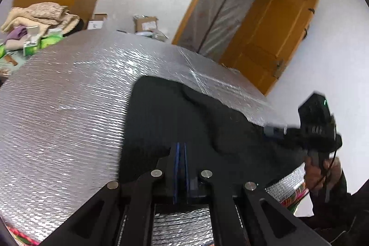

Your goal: Fold clothes

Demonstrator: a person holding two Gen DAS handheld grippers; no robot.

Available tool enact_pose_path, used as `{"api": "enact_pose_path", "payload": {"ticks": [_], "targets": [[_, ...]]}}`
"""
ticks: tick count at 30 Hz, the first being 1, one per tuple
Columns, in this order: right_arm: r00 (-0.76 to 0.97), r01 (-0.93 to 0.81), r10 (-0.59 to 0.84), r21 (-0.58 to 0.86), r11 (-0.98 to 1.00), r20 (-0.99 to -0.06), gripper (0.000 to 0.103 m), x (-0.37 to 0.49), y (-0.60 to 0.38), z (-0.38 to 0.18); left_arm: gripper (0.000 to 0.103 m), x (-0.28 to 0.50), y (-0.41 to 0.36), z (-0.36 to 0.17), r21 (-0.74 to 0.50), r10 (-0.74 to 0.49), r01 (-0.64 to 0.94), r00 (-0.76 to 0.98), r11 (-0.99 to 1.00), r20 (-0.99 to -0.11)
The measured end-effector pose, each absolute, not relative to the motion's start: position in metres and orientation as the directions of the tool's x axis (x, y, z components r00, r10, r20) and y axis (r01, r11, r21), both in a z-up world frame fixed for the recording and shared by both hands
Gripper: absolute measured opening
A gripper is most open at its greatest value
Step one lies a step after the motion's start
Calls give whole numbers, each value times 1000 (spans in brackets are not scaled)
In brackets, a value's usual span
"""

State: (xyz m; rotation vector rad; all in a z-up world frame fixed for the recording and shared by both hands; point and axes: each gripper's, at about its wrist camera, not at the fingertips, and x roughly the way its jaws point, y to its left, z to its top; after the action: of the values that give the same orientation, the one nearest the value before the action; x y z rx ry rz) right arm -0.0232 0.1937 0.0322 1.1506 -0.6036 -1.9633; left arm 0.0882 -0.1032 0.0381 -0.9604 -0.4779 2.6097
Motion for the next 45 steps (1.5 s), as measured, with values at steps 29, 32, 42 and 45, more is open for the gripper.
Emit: {"api": "enact_pose_path", "payload": {"ticks": [29, 32, 42, 45], "targets": [[-325, 347, -795, 718, -604, -512, 12, -70, 171, 4, 3, 73, -136, 25, -424, 334, -67, -731, -903, -595], [-349, 377, -796, 703, -603, -495, 16, -66, 169, 14, 3, 69, -132, 36, -422, 344, -94, -747, -902, -569], [-330, 336, -792, 720, -607, -514, 7, -80, 162, -6, 3, 37, -137, 23, -413, 294, -8, -716, -911, -633], [-338, 348, -794, 717, -604, -505, 11, -78, 164, -1, 3, 41, -142, 24, -437, 310, -8, -717, -899, -624]]}}
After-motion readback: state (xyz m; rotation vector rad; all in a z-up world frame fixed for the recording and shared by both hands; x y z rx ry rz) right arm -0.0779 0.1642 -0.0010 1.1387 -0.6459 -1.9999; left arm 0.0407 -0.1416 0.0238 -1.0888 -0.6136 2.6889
